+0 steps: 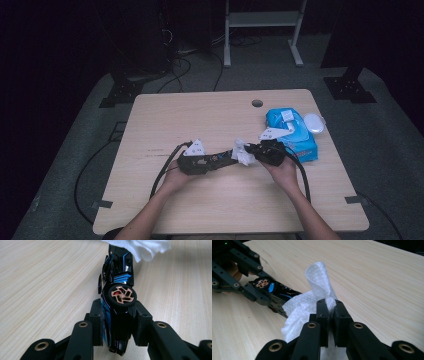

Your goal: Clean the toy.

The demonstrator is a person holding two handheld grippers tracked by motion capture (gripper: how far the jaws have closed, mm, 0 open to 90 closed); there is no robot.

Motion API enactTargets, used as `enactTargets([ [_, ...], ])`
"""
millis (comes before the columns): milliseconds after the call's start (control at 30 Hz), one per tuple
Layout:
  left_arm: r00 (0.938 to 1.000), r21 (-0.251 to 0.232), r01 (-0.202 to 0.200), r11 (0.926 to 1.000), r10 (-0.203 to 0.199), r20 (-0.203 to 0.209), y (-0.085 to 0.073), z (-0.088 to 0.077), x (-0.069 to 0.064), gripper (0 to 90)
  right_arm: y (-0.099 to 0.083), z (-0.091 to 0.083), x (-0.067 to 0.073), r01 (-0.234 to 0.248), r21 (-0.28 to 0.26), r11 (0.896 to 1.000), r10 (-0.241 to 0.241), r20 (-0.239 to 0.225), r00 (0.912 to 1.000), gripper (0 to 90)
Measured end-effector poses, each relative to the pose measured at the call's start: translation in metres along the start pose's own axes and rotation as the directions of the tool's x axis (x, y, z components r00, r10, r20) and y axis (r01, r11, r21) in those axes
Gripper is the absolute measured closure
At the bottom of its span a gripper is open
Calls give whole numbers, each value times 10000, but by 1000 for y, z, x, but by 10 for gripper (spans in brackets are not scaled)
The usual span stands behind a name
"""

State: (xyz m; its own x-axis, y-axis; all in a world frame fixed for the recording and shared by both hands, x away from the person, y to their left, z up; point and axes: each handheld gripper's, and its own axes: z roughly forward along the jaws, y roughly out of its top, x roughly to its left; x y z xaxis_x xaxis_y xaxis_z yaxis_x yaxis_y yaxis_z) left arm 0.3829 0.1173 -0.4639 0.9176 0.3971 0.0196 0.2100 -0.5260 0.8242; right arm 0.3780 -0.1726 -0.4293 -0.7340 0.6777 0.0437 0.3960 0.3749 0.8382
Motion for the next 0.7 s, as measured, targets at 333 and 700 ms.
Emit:
enactTargets([
  [333,9987,201,474,9987,-470,-213,15,9,1,396,1,3,6,204,49,9998,-204,7,9998,838],
  [700,9997,751,-221,9969,216,72,23,15,2,588,-3,4,-1,-175,-229,9996,168,-279,9995,837],
])
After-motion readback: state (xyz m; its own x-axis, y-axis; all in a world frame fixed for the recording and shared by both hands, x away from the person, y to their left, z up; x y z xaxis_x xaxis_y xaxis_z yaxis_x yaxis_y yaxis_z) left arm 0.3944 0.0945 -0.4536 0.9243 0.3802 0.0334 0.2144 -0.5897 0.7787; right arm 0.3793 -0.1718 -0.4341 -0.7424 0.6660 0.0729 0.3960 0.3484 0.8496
